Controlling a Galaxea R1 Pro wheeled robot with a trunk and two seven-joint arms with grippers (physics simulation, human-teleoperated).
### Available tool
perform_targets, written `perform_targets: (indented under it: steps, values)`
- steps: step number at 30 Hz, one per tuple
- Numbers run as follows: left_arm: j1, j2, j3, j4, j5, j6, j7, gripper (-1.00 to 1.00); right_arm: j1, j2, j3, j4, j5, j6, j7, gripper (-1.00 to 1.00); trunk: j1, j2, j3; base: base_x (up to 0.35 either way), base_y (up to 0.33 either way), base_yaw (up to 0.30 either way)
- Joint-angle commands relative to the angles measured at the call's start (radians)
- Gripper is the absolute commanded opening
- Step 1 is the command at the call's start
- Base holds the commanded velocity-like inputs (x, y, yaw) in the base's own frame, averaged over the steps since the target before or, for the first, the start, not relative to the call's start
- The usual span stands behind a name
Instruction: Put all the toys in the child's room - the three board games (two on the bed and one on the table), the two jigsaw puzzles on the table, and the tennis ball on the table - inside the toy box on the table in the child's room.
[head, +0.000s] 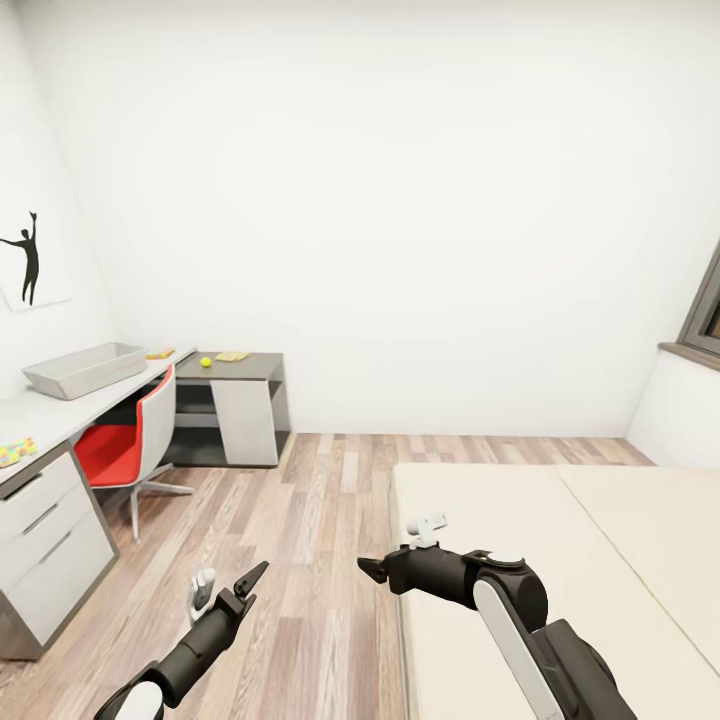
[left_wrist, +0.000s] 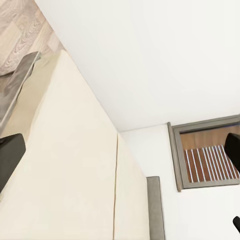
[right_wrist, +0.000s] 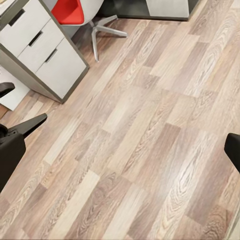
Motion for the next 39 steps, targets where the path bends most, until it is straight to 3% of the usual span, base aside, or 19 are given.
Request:
perform_targets:
  steps: [1, 39]
  values:
    - [0.000, 0.000, 0.001, 0.000, 0.009, 0.009, -0.001, 1.00, 0.000, -0.001, 0.000, -0.001, 0.007, 0.003, 0.007, 1.00, 0.000, -0.001, 0.000, 0.000, -0.002, 0.062]
    - [0.000, 0.000, -0.002, -0.001, 0.008, 0.009, 0.000, 1.00, 0.000, -0.002, 0.000, 0.000, 0.007, 0.003, 0.007, 1.00, 0.000, -0.001, 0.000, 0.000, -0.018, 0.010]
